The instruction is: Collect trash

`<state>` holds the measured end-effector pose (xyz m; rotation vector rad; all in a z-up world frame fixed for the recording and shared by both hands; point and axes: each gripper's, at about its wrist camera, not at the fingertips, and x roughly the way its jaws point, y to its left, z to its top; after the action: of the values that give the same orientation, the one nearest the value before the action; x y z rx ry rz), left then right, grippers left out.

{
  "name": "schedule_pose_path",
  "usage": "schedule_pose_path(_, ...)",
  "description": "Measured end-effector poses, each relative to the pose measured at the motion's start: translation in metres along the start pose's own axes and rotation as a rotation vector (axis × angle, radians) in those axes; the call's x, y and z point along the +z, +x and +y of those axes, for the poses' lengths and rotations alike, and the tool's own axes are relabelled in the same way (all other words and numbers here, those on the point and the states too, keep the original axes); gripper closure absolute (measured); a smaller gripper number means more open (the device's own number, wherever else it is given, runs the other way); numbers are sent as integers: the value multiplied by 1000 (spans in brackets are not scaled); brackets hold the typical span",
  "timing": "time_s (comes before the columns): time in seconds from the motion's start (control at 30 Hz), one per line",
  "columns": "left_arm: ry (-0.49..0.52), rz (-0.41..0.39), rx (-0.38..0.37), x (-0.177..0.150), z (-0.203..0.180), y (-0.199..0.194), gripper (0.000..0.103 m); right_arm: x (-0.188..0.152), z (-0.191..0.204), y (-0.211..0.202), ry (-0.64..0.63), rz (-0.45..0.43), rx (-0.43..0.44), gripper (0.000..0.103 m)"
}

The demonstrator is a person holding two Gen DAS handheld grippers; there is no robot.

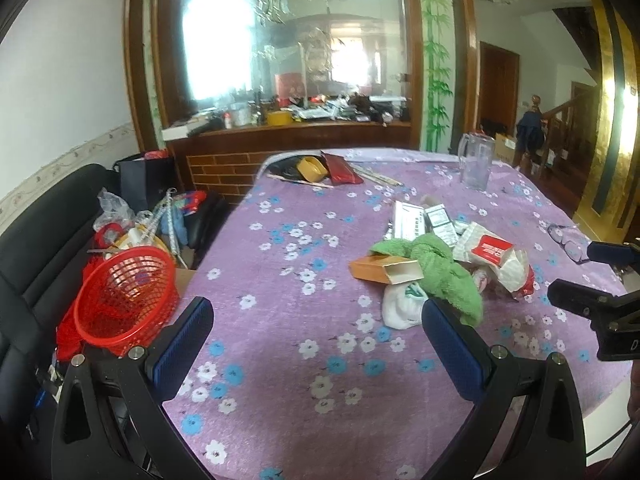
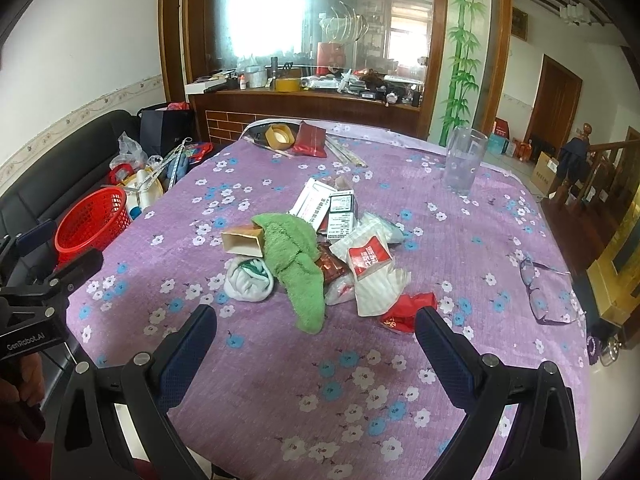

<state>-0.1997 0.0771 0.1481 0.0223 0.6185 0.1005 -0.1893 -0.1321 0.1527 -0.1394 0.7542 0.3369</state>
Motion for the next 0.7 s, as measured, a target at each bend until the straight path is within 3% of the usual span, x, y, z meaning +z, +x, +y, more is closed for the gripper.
schedule_pose_path(0.13, -32, 112, -84, 19, -3, 31, 0, 9, -27, 20, 88, 60, 48, 8)
schedule_pose_path(0.23, -118, 234, -157, 28, 1, 62, 0, 11, -50, 37, 157, 111, 87, 20)
schedule_pose_path(0.37, -214, 339, -186, 30, 6, 92, 24, 15, -68, 51, 199, 141, 107, 25)
schedule_pose_path(0.43, -244, 394, -190, 32, 7, 107, 27, 17, -74, 56, 212, 149, 124, 27)
schedule_pose_path(0.57, -270, 432, -212, 40, 6, 122, 34, 26, -82, 62, 224, 158, 139, 28)
schedule_pose_path(0.7, -285, 464, -242, 51, 5, 137, 35, 38, -84, 72, 208, 165, 131, 31)
